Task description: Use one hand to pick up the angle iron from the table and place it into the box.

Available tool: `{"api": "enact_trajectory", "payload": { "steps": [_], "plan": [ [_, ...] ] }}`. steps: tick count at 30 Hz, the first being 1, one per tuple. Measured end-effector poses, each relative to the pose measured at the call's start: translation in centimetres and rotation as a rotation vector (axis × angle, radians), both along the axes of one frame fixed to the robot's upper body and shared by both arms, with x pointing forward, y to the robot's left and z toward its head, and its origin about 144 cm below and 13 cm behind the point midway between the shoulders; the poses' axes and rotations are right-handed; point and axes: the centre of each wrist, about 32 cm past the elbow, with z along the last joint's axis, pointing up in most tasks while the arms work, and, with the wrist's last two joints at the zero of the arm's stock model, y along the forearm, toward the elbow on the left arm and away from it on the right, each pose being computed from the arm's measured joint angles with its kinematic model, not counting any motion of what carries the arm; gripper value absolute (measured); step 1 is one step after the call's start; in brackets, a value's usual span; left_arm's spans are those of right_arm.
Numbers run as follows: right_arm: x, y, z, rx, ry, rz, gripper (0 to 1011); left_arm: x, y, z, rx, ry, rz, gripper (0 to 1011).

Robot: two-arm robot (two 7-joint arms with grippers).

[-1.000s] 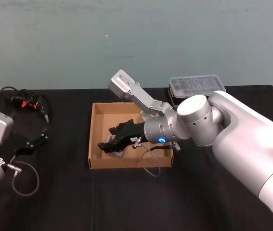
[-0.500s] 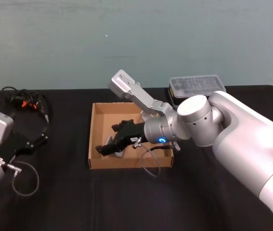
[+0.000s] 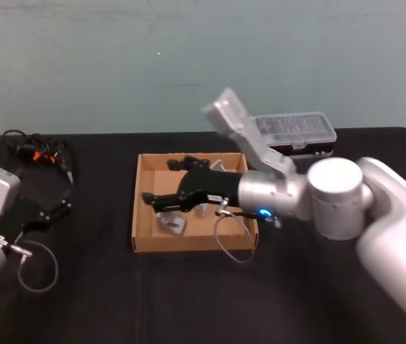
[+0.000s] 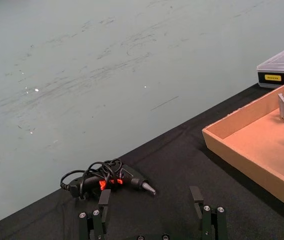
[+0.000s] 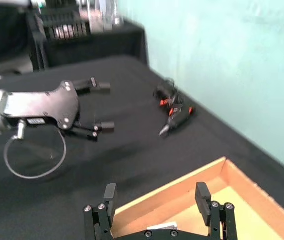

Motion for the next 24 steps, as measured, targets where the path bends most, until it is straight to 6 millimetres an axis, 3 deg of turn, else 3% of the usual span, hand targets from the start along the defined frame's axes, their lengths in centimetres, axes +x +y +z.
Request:
{"api": "enact_trajectory", "payload": {
  "steps": [6,13,17,24],
  "plan": [
    [-2.9,-2.7,-1.2,0.078,-0.114,-0.057,1003,0.0,0.0,0.0,0.000,0.000,0.000,1000],
    [-7.3,-4.6,-3.3,0.052,-0.210,-0.285,1003,0.0,0.0,0.0,0.000,0.000,0.000,1000],
    [-8.4,-4.7,-4.0,0.018,-0.232,-0.393,1003,0.0,0.0,0.0,0.000,0.000,0.000,1000],
    [-8.6,-4.8,-4.2,-0.016,-0.234,-0.450,1003,0.0,0.0,0.0,0.000,0.000,0.000,1000]
  ]
}}
